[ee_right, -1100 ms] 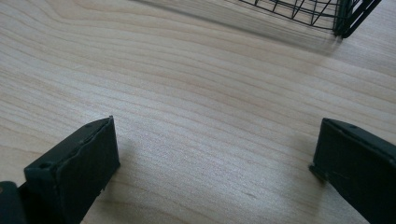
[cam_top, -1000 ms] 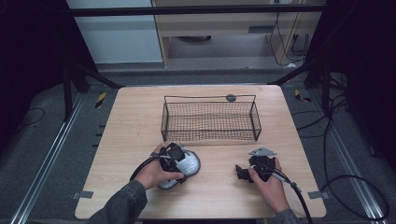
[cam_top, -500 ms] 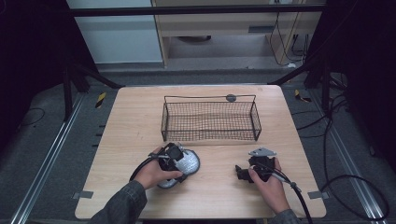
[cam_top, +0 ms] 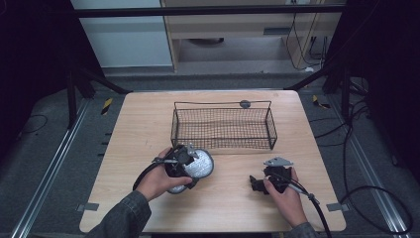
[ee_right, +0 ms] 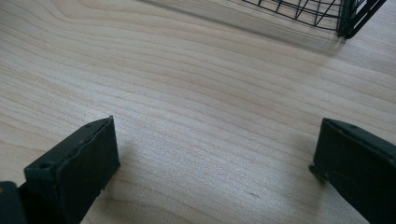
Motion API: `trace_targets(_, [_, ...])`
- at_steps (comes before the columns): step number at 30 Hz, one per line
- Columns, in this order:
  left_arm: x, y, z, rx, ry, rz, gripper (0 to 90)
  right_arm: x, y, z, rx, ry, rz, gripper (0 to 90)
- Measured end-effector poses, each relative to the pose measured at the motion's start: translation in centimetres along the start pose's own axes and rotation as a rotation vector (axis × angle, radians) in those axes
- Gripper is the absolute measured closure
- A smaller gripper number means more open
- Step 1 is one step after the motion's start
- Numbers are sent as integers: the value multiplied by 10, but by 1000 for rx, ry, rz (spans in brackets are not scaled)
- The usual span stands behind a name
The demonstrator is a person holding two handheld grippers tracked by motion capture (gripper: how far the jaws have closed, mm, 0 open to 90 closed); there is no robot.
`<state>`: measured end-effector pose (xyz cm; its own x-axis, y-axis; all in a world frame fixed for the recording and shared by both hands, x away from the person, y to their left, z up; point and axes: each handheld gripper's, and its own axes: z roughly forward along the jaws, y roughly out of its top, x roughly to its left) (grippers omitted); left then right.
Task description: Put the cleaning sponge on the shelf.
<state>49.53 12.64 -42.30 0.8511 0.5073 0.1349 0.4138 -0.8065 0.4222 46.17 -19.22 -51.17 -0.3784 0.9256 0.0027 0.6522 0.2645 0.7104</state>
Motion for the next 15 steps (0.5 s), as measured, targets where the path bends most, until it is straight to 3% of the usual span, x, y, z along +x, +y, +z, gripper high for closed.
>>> trace_targets(3, [3,10,-15,-26,25,28,54,0,0,0,-2,3,-2,3])
trace_targets(6, [6,16,-20,-31,43,41,54,-1,-1,1,-10,-3,-21,3])
trace_targets(15, [33,42,-30,-47,89,79,56,0,-2,0,-15,2,-7,6])
